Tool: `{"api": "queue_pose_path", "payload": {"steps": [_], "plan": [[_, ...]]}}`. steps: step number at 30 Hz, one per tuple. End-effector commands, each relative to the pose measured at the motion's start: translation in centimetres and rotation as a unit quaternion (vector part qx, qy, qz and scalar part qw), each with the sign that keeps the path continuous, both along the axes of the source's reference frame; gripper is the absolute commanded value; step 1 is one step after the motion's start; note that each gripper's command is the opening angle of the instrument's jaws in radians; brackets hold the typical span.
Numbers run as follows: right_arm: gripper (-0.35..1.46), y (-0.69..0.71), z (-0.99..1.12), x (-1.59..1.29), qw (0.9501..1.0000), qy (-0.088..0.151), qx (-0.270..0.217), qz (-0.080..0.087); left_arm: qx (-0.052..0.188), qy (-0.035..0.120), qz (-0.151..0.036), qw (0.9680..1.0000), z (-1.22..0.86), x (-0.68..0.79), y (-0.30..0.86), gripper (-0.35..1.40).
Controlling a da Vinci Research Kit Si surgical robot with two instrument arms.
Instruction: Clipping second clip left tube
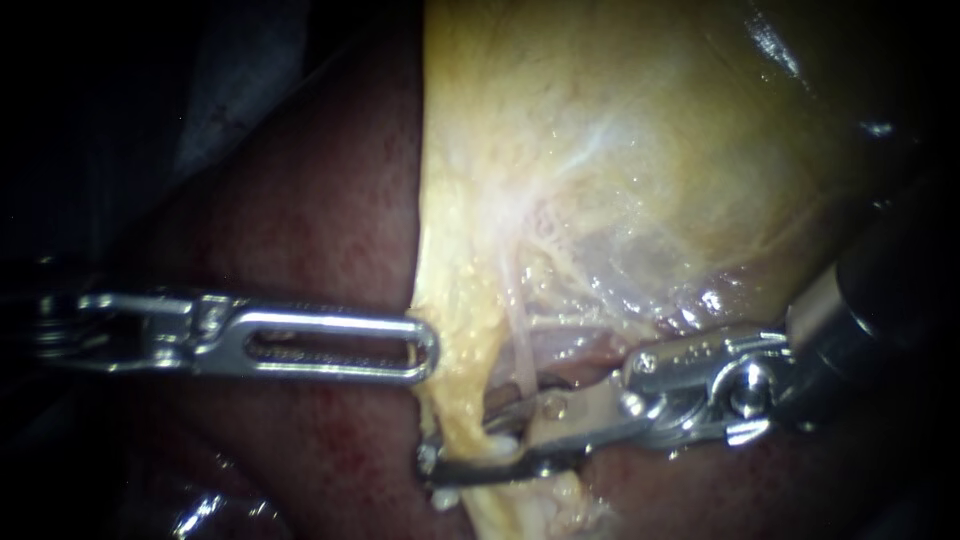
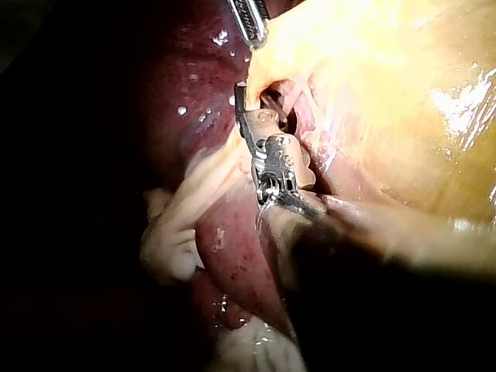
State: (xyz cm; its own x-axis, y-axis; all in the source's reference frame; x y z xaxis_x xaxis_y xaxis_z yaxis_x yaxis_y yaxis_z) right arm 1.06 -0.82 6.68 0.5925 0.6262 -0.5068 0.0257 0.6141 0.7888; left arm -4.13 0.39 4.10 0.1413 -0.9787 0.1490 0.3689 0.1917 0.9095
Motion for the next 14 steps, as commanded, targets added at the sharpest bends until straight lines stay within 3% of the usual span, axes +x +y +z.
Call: {"api": "queue_pose_path", "payload": {"steps": [1,14], "plan": [[-0.29,-0.01,0.00,0.00,1.0000,0.001,0.000,0.000,0.000,0.000,0.000,1.0000,0.00,0.00,0.00,-0.35],[-0.27,-0.01,0.00,0.00,1.0000,0.000,0.003,-0.001,0.000,0.000,0.001,1.0000,0.04,-0.02,0.00,-0.35]]}}
